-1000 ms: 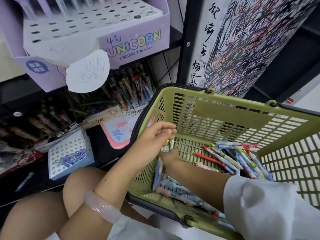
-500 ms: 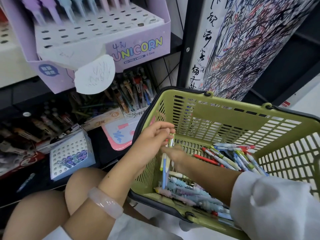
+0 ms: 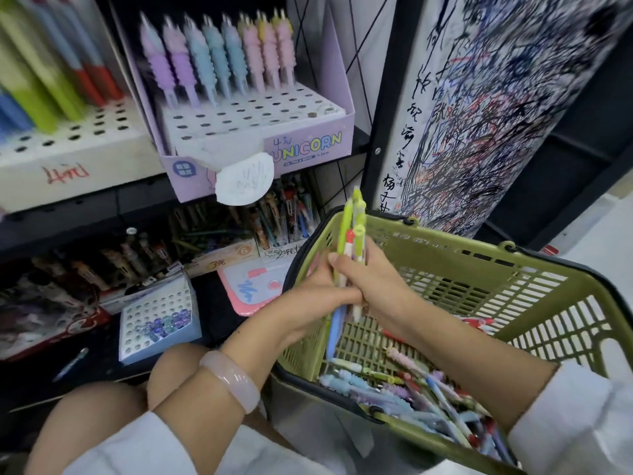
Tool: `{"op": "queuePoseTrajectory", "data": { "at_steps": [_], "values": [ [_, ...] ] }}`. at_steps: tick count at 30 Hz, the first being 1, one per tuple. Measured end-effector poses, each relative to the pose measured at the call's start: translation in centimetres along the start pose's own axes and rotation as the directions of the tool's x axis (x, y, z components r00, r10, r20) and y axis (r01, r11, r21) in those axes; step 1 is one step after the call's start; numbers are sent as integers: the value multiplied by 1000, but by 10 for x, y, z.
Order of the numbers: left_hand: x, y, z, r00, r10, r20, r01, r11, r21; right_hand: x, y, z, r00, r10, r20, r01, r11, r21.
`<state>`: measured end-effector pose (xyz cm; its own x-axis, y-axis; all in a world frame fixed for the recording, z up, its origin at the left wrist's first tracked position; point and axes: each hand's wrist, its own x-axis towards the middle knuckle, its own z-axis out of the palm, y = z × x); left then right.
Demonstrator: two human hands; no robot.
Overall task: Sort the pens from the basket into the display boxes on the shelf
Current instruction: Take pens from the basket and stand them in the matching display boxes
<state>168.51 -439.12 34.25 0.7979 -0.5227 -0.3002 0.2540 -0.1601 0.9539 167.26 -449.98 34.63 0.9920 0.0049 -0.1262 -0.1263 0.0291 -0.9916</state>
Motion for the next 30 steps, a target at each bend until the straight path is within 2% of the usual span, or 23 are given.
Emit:
{"op": "queuePoseTrajectory", "data": {
  "at_steps": [4,8,10,13,17,20,25,28,30],
  "values": [
    [-21,16,-18,984,172,-44,-171,985,19,-7,-34,23,994,-110,13,111,990,-85],
    [-43,33,-31,925,353,-138,-344,935,85,-10,-65,46,961,-272,46,274,930,-245],
    [-54,41,-38,896,400,-191,-387,916,105,-9,-76,56,954,-271,128,293,936,-197],
    [-75,49,-54,870,438,-227,-422,899,117,-10,-87,73,941,-183,286,221,970,-105],
    [-97,54,-77,834,461,-303,-451,886,106,-7,-100,100,926,-159,342,208,972,-112],
    [-108,54,-96,806,452,-383,-472,881,47,-2,-110,123,917,-212,338,263,958,-112],
    [-123,52,-132,770,461,-441,-486,872,63,10,-124,150,887,-429,172,454,879,-144],
    [-132,53,-148,753,461,-470,-481,873,86,14,-136,169,844,-518,143,528,848,-42],
    [-138,56,-156,745,478,-465,-511,857,62,17,-141,181,848,-509,146,512,859,23]
  ]
}}
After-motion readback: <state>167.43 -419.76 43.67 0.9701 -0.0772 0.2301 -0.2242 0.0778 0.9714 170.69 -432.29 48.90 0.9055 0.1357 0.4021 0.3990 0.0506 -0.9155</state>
